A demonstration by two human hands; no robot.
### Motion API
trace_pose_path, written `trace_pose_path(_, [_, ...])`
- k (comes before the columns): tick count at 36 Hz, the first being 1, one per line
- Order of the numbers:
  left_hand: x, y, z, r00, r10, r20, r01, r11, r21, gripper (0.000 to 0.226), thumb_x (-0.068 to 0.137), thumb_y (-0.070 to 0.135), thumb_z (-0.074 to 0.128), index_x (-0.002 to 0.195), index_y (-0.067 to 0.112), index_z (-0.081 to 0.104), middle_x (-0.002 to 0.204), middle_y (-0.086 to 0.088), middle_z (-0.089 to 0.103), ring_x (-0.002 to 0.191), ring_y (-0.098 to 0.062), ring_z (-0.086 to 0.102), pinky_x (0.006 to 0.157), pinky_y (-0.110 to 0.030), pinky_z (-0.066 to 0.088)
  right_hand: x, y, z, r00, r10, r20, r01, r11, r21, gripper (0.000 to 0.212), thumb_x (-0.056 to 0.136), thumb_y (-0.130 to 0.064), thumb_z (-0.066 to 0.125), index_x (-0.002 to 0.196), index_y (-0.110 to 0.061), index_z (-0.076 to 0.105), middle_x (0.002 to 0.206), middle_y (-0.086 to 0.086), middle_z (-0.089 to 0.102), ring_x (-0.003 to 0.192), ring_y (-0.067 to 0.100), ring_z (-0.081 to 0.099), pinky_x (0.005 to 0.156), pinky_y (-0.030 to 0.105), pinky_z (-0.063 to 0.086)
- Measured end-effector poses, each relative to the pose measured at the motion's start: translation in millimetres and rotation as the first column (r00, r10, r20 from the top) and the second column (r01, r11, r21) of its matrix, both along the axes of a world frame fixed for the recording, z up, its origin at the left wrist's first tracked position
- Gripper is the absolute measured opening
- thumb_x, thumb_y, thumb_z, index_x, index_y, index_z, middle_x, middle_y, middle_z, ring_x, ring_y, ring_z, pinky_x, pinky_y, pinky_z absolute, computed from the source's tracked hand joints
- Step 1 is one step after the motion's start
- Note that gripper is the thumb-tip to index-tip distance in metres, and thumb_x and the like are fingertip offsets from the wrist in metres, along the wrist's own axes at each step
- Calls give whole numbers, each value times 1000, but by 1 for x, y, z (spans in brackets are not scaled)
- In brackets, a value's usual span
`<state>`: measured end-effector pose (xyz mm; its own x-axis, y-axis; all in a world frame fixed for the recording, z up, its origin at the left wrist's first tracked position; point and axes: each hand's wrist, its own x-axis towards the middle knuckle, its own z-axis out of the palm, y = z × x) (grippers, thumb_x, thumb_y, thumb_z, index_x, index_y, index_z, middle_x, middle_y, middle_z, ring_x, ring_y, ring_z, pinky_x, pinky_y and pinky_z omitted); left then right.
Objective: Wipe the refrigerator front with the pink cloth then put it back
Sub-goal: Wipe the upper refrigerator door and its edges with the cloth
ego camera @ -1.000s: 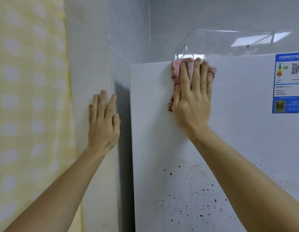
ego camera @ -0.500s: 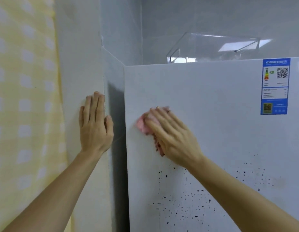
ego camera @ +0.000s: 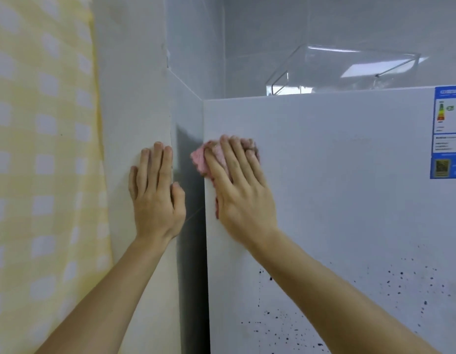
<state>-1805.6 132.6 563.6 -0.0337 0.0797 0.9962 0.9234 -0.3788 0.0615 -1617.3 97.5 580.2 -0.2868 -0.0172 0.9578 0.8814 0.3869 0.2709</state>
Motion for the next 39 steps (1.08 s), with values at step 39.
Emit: trace_pose_path(39, [120,-44,-3,965,-156,-210,170,984,48,58,103,20,40,160,10,37,171,-13,26,160,-31,18,131,-51,11,134,-36,-81,976,-142,165,157,984,-79,65,102,-9,56,163,-8,33,172,18,21,162,32,14,131,50,17])
